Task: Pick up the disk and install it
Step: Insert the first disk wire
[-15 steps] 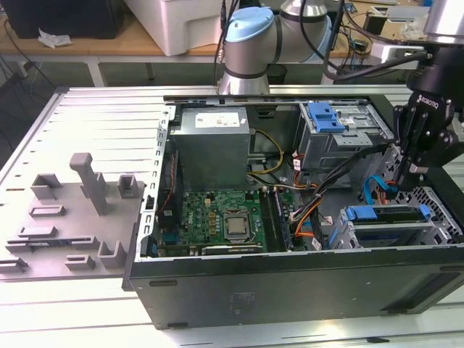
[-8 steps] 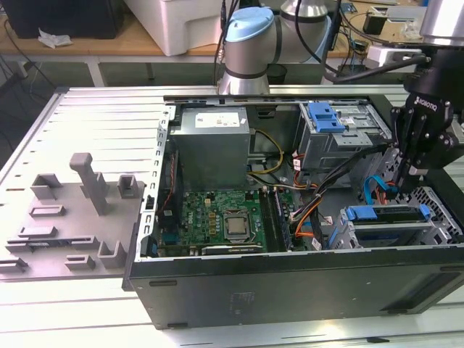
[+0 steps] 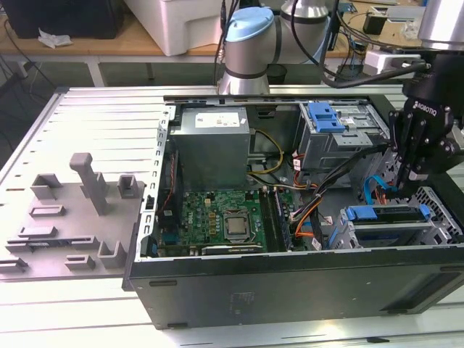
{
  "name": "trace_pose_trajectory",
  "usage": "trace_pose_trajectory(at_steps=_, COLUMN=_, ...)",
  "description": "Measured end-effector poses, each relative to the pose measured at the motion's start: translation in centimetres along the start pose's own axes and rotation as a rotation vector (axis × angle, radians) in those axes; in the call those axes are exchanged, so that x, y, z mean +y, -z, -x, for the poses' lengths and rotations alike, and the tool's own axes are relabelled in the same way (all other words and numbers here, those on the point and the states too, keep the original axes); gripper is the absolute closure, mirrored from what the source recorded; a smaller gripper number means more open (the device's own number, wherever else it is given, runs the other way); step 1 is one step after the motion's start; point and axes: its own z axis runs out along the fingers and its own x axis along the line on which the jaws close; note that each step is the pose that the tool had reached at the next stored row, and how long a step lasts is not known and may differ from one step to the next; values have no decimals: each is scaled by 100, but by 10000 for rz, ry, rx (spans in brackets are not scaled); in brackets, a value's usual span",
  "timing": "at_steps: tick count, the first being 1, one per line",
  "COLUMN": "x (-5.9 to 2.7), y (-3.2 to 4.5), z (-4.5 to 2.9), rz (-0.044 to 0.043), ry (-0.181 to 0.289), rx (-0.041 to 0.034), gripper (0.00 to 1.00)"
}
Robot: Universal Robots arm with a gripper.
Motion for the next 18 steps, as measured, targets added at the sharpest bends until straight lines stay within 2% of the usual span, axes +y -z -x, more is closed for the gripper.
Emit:
trace_pose_trajectory(at_steps=1, x=1, y=-4, z=-13, rz=-15, ry=-6, rx=-159, gripper=83)
trace_pose_trajectory(at_steps=3, x=2, y=-10, z=-36, rz=-36, ry=-13, rx=-396, gripper=83)
trace_pose_trajectory(at_steps=4, x=2, y=-13, z=-46, rz=-43, ry=-14, rx=-470, gripper=83)
trace_pose_trajectory(at_steps=5, x=4, y=-19, z=-72, rz=-53, ry=-16, rx=-575, gripper=83)
trace_pose_trajectory(at_steps=7, x=6, y=-27, z=-103, rz=-66, ry=-15, rx=-672, gripper=83)
trace_pose_trajectory(at_steps=8, x=8, y=-34, z=-135, rz=-83, ry=-15, rx=-781, gripper=83)
trace_pose_trajectory(at_steps=14, x=17, y=-48, z=-208, rz=-126, ry=-19, rx=-1124, gripper=83)
trace_pose_trajectory(at_steps=15, x=19, y=-51, z=-224, rz=-137, ry=-20, rx=-1209, gripper=83)
trace_pose_trajectory(at_steps=17, x=21, y=-55, z=-251, rz=-152, ry=-16, rx=-1323, gripper=83)
trace_pose_trajectory(at_steps=18, x=22, y=-57, z=-257, rz=-156, ry=-9, rx=-1346, gripper=83)
